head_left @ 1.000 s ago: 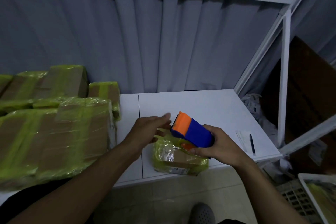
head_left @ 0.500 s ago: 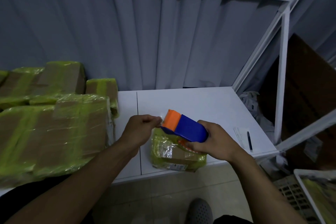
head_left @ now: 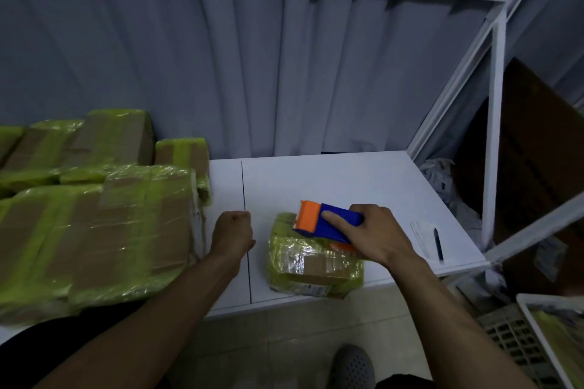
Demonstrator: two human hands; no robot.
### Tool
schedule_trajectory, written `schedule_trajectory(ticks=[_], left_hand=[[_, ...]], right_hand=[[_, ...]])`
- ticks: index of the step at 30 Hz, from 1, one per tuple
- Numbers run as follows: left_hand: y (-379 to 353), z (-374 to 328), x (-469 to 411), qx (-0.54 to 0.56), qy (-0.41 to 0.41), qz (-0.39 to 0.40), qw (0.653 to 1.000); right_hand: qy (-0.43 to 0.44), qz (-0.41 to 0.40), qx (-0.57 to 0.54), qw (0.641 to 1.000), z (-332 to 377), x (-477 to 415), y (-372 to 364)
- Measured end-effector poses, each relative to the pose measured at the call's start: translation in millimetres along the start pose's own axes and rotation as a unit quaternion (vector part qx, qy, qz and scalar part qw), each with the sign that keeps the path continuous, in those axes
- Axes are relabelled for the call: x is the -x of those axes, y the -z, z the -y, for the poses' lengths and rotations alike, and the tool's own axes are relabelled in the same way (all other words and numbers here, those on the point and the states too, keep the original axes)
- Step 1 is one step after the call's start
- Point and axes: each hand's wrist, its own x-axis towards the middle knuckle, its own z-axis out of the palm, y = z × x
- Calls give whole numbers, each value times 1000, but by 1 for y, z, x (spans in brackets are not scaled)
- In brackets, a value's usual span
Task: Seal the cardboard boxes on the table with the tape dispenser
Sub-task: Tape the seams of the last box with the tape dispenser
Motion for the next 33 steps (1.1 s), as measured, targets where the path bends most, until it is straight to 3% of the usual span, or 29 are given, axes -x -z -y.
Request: schedule_trajectory(ticks=[11,14,19,25,30,33], left_hand=[[5,46,-17,-129,58,11,990],[7,57,-19,-114,64,17,991],[4,73,-21,-98,72,52,991],[6,87,-25,-200,133,144,960],[-2,81,-21,-153,-26,60,986],[-7,71,-10,-127,-17,127,984]], right_hand=[[-22,50,133,990,-1,-14,-27],[-30,62,147,987,-1,-17,-33],[-32,63,182,981,2,-20,-40],[-24,55,240,969,5,-19,-51],[-18,56,253,966,1,-21,-54],[-21,61,258,964,0,-23,-54]])
